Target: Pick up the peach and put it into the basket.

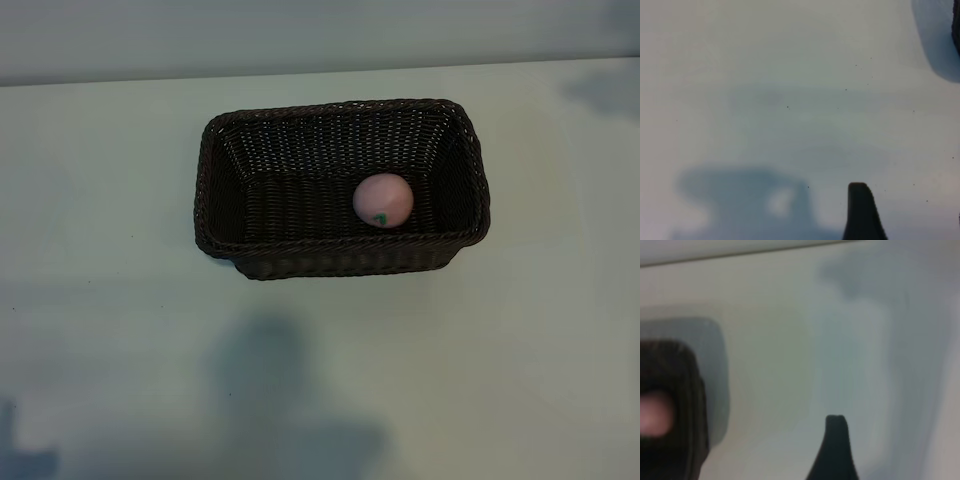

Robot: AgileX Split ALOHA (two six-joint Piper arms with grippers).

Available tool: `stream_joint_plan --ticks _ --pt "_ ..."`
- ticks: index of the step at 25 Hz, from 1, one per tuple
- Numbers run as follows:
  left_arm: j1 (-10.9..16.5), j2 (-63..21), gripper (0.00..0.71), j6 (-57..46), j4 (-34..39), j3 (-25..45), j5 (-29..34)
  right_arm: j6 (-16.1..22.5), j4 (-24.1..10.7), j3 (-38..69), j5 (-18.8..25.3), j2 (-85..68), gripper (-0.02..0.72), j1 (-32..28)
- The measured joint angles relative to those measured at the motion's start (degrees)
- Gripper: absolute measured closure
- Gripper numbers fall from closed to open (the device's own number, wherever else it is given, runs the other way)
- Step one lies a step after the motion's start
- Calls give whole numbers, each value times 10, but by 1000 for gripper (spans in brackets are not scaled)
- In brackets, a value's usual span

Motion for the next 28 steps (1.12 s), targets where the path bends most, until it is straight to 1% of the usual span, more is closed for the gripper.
stream_joint_plan --ticks 6,11,13,16,20,22,28 --pt "0 0 247 0 0 0 0 0 0 86 0 -185 119 1" --pt "0 0 247 0 0 0 0 0 -2 135 5 -350 119 32" --pt "0 0 247 0 0 0 0 4 -17 144 4 -386 119 50" --pt "0 0 247 1 0 0 0 20 -38 162 5 -427 119 75" --pt "0 0 247 1 0 0 0 33 -53 186 5 -475 119 105" --pt "0 0 247 1 0 0 0 38 -58 204 5 -499 119 114" --pt "0 0 247 1 0 0 0 47 -91 255 5 -558 119 124"
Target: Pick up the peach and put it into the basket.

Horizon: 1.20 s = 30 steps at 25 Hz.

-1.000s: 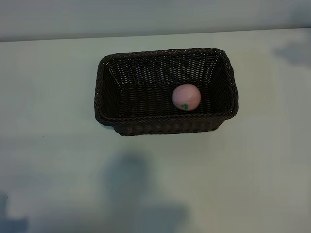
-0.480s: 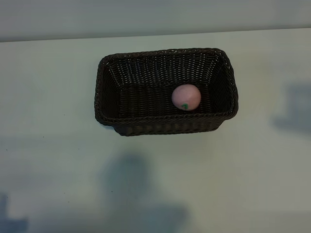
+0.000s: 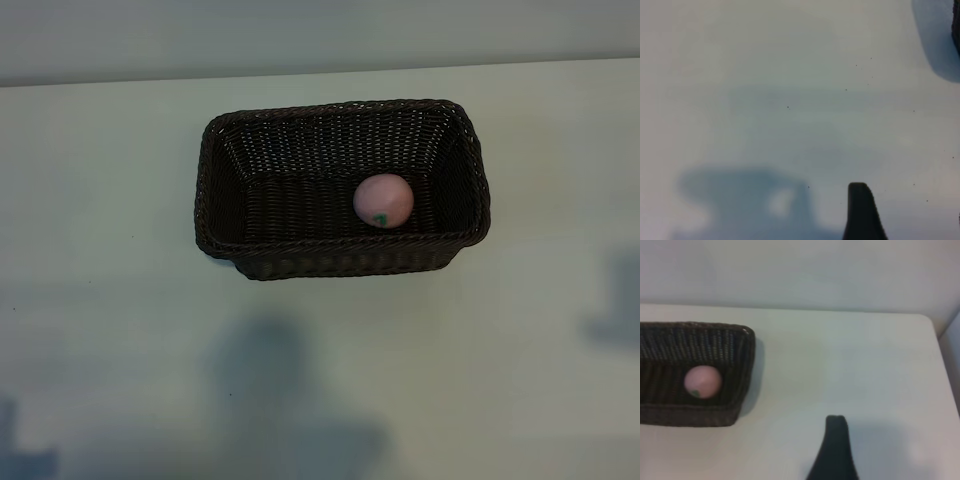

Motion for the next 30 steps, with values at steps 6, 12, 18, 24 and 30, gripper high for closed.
stream_joint_plan --ticks 6,12,18,24,30 --pt "0 0 247 0 0 0 0 6 -7 42 0 -58 119 0" --pt "0 0 247 0 0 0 0 6 -9 95 0 -134 119 0" --pt "0 0 247 0 0 0 0 6 -10 150 0 -211 119 0" --pt "0 0 248 0 0 0 0 6 -13 201 0 -269 119 0" --pt "0 0 248 -1 0 0 0 1 -21 252 0 -273 119 0"
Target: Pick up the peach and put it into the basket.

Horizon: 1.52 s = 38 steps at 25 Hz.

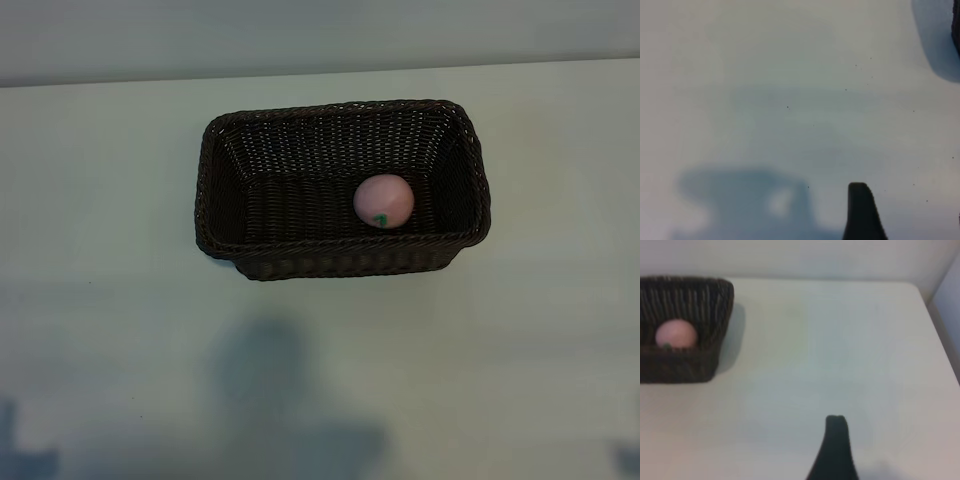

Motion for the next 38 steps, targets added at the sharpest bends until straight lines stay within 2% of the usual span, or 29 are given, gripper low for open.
stream_joint_plan --ticks 10,19,24,31,38 --pt "0 0 248 0 0 0 0 -6 -11 90 -1 0 123 0" --pt "0 0 248 0 0 0 0 -8 -11 109 -1 0 199 0" --pt "0 0 248 0 0 0 0 -7 -11 116 -22 0 231 0" --pt "0 0 248 0 0 0 0 47 -10 135 -76 0 235 0" --pt "0 0 248 0 0 0 0 53 -10 138 -92 0 236 0"
